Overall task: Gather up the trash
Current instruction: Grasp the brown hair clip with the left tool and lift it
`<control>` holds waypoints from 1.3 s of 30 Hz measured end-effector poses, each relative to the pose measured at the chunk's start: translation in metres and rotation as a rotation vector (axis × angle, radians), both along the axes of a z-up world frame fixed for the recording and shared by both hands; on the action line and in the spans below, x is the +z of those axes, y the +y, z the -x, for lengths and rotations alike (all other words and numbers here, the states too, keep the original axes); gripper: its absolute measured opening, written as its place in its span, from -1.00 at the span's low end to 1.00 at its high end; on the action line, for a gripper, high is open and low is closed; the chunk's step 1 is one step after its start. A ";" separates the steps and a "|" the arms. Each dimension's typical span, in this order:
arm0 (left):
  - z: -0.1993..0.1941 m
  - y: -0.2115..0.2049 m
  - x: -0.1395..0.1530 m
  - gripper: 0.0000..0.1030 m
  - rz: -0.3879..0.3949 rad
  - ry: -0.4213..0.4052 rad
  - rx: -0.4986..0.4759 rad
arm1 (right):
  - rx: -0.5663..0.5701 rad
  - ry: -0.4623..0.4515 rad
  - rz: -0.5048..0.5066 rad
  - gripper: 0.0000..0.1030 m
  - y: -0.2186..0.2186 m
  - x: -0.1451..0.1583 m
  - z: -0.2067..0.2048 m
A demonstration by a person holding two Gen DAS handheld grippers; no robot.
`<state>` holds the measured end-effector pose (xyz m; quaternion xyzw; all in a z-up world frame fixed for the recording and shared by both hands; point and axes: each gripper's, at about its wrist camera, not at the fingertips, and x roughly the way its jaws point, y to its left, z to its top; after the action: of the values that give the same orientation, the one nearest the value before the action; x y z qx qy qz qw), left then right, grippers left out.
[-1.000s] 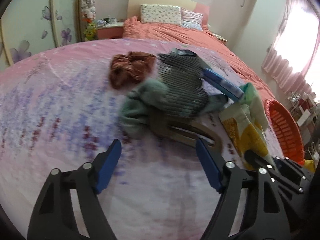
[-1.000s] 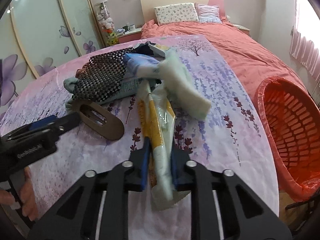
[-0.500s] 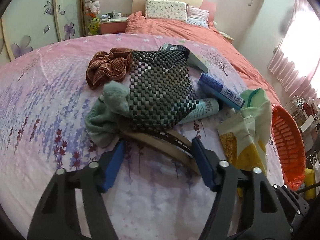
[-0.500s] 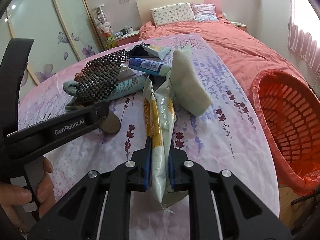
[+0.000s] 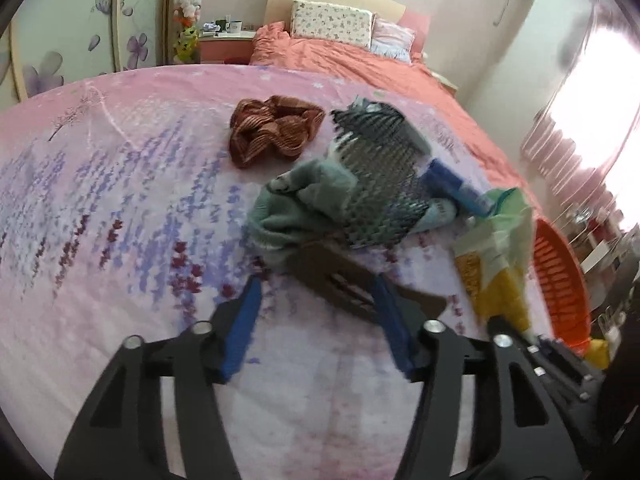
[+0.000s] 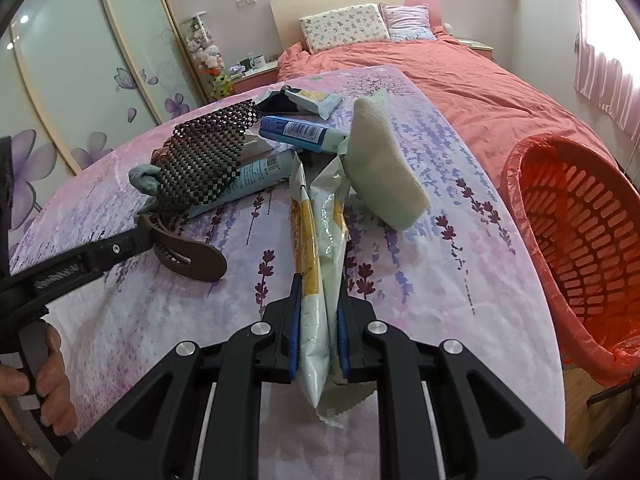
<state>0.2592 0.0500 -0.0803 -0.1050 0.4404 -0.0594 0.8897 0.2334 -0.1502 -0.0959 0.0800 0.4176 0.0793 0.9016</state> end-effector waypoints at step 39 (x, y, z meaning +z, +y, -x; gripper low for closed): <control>0.004 0.045 -0.010 -0.04 0.004 0.007 0.037 | 0.014 0.043 -0.089 -0.62 0.013 0.001 -0.016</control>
<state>0.2556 0.0950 -0.0907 -0.1152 0.4412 -0.0437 0.8889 0.2490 -0.1371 -0.0944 0.1191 0.4334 0.1023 0.8874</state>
